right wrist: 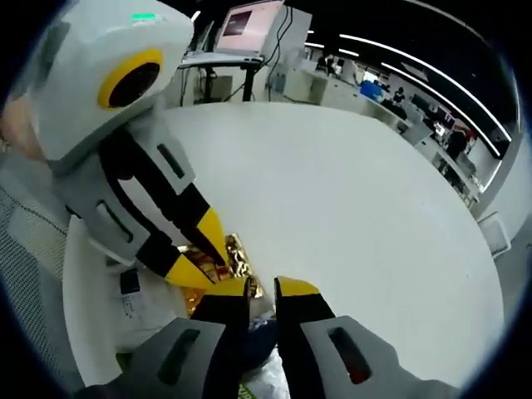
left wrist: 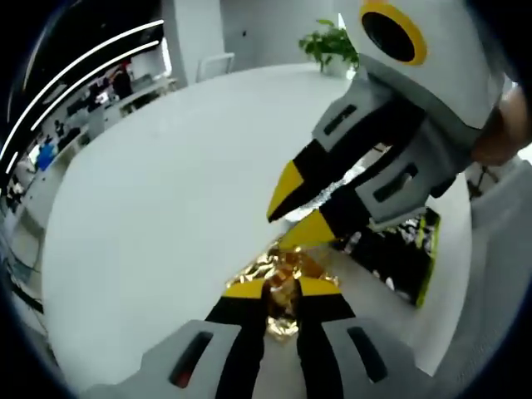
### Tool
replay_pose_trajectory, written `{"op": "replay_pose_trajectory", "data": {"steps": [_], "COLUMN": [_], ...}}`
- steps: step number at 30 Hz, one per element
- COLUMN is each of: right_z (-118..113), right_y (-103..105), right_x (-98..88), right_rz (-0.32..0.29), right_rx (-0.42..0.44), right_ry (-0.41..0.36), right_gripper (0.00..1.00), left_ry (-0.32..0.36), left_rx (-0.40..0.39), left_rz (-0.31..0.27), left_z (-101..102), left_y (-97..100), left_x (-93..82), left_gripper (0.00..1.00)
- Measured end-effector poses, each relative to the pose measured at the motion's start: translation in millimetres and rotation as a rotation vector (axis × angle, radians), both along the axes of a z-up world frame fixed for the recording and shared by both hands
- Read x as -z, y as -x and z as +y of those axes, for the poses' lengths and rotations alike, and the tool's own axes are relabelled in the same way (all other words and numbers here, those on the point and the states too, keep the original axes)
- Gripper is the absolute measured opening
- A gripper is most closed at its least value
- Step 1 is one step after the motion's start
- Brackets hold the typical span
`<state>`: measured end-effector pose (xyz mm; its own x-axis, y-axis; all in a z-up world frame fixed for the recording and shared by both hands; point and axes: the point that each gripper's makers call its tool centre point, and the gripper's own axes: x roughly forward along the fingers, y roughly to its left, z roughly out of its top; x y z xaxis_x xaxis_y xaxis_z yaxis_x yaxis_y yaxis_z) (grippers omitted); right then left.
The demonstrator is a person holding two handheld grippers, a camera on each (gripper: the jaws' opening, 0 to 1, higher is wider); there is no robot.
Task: Arrange the skincare products in the storage area until every visible bottle or jar stands upright without overlapping.
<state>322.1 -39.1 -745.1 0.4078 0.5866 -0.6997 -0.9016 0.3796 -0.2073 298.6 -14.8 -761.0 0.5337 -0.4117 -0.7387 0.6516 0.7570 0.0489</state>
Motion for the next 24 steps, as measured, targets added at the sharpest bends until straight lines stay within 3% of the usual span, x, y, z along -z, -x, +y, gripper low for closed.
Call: {"op": "replay_pose_trajectory", "data": {"steps": [7, 11, 19, 24], "right_z": [-5, -4, -7, -12], "right_y": [8, 14, 13, 17], "right_x": [1.9, -0.4, -6.5, -18.4], "right_rz": [0.022, 0.022, 0.009, -0.007], "right_rx": [0.013, 0.009, 0.012, 0.013], "right_ry": [-0.015, -0.024, -0.032, -0.048], "right_gripper": [0.14, 0.15, 0.16, 0.25], "left_ry": [0.000, 0.005, 0.027, 0.054], "left_rx": [-0.009, -0.040, -0.050, -0.080], "left_rz": [0.004, 0.028, 0.012, 0.006], "left_z": [2, 3, 3, 5], "left_y": [-0.2, -0.9, -6.8, -6.8], "left_x": [1.6, 1.3, -7.0, -17.0], "left_gripper": [0.18, 0.23, 0.22, 0.26]}}
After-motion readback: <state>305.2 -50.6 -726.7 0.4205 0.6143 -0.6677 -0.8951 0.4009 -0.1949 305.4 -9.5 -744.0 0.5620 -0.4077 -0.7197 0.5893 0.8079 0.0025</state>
